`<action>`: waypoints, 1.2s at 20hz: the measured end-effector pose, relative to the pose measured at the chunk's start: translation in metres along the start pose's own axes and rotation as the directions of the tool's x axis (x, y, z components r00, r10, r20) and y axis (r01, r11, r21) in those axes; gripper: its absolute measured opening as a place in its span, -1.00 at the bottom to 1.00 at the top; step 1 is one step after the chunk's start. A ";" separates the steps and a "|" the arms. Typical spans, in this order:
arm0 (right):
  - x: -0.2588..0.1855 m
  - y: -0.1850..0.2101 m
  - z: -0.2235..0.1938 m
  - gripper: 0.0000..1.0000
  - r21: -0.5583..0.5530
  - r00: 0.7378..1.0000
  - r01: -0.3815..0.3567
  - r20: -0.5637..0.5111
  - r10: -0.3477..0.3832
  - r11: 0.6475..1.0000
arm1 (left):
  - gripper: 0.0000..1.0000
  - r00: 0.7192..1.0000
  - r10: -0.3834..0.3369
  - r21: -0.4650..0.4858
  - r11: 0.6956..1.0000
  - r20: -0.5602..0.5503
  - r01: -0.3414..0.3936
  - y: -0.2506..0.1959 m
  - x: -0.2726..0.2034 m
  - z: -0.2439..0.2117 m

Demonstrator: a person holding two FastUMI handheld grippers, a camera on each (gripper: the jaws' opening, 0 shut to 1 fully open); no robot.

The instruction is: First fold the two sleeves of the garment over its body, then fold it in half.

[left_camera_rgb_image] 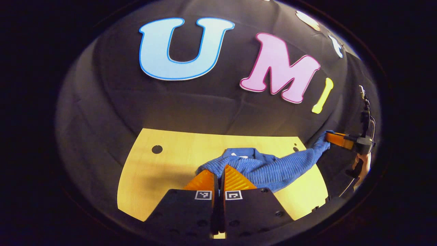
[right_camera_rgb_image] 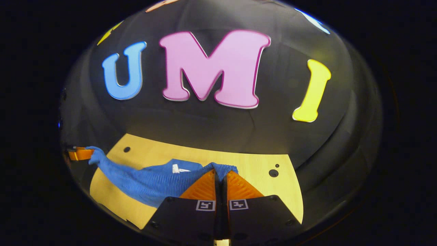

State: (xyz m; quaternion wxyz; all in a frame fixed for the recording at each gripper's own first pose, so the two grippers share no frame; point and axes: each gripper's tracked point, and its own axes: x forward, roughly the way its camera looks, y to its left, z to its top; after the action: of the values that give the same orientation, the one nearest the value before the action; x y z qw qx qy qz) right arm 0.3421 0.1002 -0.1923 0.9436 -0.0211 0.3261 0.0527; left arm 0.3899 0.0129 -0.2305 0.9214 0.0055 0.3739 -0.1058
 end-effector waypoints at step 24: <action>0.161 0.016 -0.028 1.00 -0.052 0.984 -0.132 0.117 0.137 0.990 | 0.69 0.996 0.055 -0.018 0.998 0.063 -0.054 -0.021 0.134 -0.003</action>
State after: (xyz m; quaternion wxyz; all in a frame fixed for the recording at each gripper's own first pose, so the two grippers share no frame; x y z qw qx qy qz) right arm 0.4491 0.1274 -0.3145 0.9551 -0.0164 0.2684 0.1247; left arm 0.4768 -0.0331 -0.3240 0.9354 0.0050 0.3449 -0.0778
